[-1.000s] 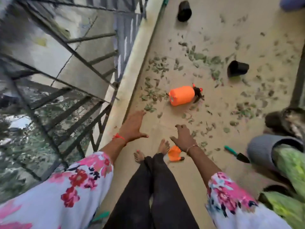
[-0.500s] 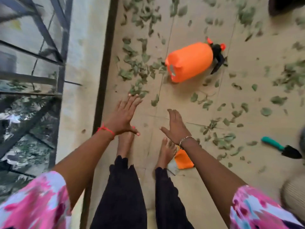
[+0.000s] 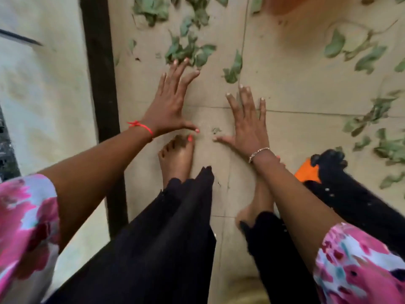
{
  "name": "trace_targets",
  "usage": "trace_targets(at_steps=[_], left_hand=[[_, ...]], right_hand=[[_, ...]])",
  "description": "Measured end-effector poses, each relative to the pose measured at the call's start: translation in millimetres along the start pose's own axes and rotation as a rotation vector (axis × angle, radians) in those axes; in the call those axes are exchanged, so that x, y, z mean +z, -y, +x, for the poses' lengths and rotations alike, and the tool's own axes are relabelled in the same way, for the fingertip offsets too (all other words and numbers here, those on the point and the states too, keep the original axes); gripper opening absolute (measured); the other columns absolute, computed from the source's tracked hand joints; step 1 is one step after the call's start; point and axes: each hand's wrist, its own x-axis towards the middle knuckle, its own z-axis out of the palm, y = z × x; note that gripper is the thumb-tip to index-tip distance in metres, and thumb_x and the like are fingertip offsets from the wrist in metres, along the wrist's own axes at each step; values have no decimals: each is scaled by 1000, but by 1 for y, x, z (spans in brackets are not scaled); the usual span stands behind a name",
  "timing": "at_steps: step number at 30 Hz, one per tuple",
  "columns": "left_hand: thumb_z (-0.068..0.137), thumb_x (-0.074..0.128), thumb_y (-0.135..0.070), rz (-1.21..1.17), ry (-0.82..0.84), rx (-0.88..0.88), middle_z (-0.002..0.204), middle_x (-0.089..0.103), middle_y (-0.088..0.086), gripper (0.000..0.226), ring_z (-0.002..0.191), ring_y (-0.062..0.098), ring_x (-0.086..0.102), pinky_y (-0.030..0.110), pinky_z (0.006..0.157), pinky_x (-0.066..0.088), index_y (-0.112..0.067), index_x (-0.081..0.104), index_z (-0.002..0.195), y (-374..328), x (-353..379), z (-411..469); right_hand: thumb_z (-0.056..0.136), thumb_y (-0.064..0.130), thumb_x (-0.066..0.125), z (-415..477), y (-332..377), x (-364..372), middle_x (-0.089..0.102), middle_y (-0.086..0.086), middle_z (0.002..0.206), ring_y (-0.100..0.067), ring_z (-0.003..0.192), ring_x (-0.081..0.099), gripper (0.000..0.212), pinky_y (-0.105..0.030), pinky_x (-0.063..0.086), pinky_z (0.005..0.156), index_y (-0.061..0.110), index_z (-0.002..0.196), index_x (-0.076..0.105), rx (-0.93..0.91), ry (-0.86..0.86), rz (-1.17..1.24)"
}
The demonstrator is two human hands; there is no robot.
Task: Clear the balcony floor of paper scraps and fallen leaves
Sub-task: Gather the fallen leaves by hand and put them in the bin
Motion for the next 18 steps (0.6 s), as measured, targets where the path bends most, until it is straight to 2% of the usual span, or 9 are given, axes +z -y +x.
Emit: trace_targets(at_steps=[5, 8, 11, 15, 18], left_hand=[[65, 62, -73, -123, -114, 106, 154, 3, 27, 103, 144, 39, 0, 64, 113, 13, -23, 16, 143, 23, 19, 14], [69, 67, -64, -174, -240, 74, 155, 1, 26, 98, 145, 36, -2, 56, 117, 9, -27, 16, 143, 34, 16, 28], [71, 65, -65, -152, -300, 56, 154, -1, 27, 96, 144, 36, -4, 54, 117, 2, -27, 15, 143, 45, 3, 46], [69, 49, -81, 84, -308, 32, 156, 1, 25, 101, 145, 35, -3, 44, 111, -19, -26, 11, 145, 65, -15, 75], [78, 40, -78, 148, -373, 44, 156, 3, 23, 91, 146, 31, -3, 45, 112, -18, -26, 11, 146, 72, -20, 96]], right_hand=[[69, 76, 48, 13, -3, 18, 17, -17, 154, -23, 141, 6, 101, -46, -8, 113, 22, 146, 10, -53, -196, -66], [70, 80, 43, 44, -1, 13, 17, -18, 153, -25, 141, 7, 100, -47, -8, 113, 22, 146, 13, 23, -318, -38], [72, 81, 39, 84, 8, 1, 12, -19, 154, -28, 143, 7, 100, -50, -3, 114, 21, 148, 12, 104, -367, -12], [81, 69, 41, 137, 25, -11, 20, -19, 153, -30, 143, 18, 87, -49, 7, 114, 14, 147, 24, 165, -490, 53], [89, 50, 47, 174, 26, -23, 29, -20, 149, -30, 140, 27, 73, -43, 21, 114, 4, 143, 31, 148, -628, 179]])
